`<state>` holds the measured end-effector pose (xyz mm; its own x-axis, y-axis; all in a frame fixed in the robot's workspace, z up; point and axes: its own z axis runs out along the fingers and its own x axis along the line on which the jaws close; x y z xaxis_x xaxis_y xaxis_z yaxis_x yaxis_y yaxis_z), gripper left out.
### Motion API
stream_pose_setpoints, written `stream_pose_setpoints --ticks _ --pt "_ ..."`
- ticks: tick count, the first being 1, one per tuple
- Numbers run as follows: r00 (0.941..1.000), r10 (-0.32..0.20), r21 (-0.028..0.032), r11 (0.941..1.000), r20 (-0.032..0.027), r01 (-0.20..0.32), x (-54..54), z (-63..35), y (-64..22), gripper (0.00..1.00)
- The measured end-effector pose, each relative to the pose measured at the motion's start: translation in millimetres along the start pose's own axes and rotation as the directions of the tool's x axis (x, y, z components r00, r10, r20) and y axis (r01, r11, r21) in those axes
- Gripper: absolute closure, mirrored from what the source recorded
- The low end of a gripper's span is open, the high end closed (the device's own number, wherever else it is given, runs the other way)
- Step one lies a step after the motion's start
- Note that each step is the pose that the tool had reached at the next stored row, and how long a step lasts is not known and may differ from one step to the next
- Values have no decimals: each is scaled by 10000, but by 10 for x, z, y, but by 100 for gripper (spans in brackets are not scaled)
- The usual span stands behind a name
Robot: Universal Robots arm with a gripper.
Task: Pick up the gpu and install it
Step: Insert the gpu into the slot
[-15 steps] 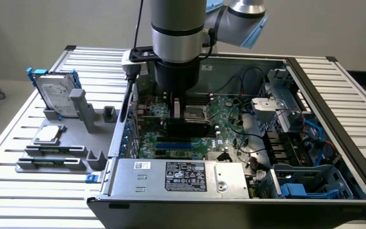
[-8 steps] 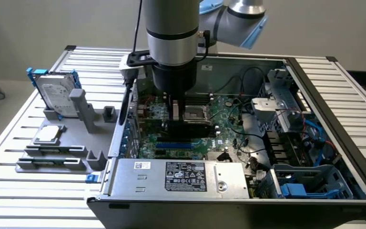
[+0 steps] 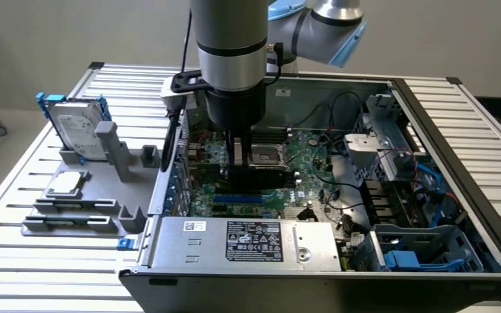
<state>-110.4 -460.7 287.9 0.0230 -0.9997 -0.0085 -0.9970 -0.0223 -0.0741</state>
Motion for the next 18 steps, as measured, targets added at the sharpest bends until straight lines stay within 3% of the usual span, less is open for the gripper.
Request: stream_pose_setpoints --ticks 18 --pt "10000 0 0 10000 0 0 0 53 4 74"
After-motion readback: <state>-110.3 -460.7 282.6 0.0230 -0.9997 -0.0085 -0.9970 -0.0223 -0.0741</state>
